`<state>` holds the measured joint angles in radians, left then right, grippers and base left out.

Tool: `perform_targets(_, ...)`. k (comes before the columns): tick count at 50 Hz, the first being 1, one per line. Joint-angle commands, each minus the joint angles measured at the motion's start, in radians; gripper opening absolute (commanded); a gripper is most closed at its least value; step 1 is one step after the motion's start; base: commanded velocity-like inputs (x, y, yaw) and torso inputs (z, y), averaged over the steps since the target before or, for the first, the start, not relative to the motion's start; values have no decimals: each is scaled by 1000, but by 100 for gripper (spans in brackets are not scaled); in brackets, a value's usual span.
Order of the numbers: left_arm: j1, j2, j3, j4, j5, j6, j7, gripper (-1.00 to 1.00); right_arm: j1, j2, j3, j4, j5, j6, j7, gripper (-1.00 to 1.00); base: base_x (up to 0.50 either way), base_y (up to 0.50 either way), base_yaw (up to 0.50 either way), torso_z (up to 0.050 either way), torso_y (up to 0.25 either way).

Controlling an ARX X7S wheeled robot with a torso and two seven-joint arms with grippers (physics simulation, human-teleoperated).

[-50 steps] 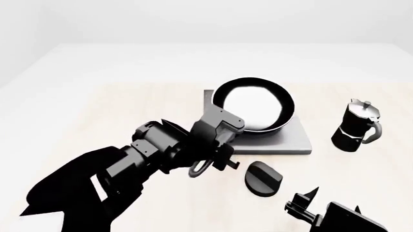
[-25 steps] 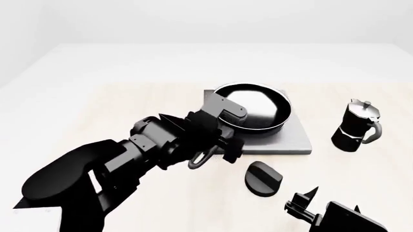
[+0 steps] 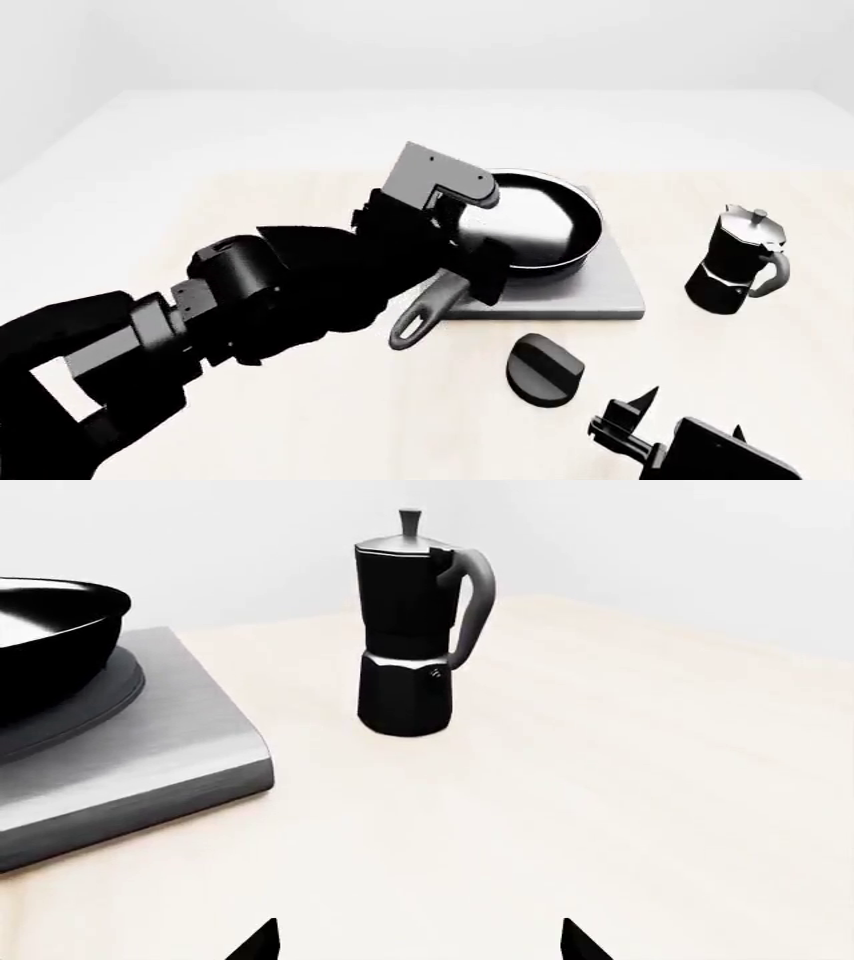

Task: Turn on the stove and put the frying pan on it.

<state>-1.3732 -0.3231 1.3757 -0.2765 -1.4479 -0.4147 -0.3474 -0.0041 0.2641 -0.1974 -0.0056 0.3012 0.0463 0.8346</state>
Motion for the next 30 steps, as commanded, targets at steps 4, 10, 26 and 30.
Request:
perform_targets(4,119,-197,-36,378,147,180,-223,100,-5,4,-3,-4,1,-5,3,100,0,0,0,0,0)
perform_targets(10,238,-282,-76,421,174,303,-312,100,-6,6,-6,-7,1,-4,4,100,0,0,0,0,0)
perform_targets(26,431,-374,-96,439,380,529,-445,100,1,7,-13,4,-3,-13,2,100,0,0,0,0,0)
perform_targets(30,495,-377,-92,413,445,596,-460,100,1,7,-15,5,-3,-14,3,100,0,0,0,0,0)
